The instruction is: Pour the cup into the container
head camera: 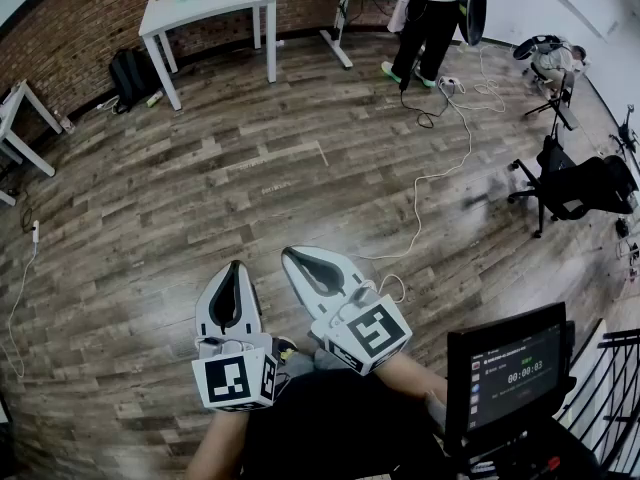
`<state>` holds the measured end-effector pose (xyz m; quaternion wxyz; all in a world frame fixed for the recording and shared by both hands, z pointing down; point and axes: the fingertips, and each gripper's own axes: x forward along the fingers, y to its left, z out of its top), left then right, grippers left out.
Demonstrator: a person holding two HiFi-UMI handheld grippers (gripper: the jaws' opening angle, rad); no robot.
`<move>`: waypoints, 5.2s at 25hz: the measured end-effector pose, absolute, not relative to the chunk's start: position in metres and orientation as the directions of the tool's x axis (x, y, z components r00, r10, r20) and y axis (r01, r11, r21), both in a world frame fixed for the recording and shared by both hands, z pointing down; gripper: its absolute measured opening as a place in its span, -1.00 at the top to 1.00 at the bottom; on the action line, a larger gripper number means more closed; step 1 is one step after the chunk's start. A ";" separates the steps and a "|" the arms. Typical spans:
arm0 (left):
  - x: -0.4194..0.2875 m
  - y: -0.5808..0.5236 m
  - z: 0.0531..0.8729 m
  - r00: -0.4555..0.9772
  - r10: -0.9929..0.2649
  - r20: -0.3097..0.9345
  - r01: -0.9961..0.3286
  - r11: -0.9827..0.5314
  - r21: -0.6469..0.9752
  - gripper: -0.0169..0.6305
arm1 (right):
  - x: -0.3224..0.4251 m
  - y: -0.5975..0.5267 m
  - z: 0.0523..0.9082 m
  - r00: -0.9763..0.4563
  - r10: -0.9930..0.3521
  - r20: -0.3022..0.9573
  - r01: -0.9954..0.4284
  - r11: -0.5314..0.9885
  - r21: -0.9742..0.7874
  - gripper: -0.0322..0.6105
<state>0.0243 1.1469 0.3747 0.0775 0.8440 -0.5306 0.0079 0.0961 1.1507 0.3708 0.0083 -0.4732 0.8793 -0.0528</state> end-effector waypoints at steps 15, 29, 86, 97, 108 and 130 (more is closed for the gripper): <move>-0.032 1.147 0.375 0.418 -0.903 0.099 -0.906 -0.406 0.122 0.96 | 0.060 1.153 0.362 -0.546 -0.837 0.024 -0.837 0.545 -0.037 0.90; -0.018 1.075 0.383 0.395 -0.913 0.103 -0.916 -0.383 0.119 0.96 | 0.070 1.076 0.372 -0.574 -0.818 0.025 -0.818 0.573 -0.045 0.90; -0.010 0.592 0.400 0.387 -0.898 0.209 -0.921 -0.369 0.123 0.96 | 0.082 0.593 0.382 -0.586 -0.806 0.077 -0.809 0.579 -0.100 0.90; 0.030 0.507 0.387 0.358 -0.908 0.218 -0.934 -0.353 0.060 0.96 | 0.130 0.504 0.386 -0.608 -0.791 0.060 -0.789 0.594 -0.157 0.90; 0.014 0.432 0.386 0.381 -0.904 0.194 -0.924 -0.377 0.061 0.96 | 0.104 0.433 0.389 -0.604 -0.794 0.062 -0.793 0.592 -0.144 0.90; -0.055 0.268 0.399 0.399 -0.900 0.175 -0.915 -0.380 0.136 0.96 | 0.045 0.279 0.387 -0.563 -0.818 0.116 -0.827 0.558 -0.072 0.90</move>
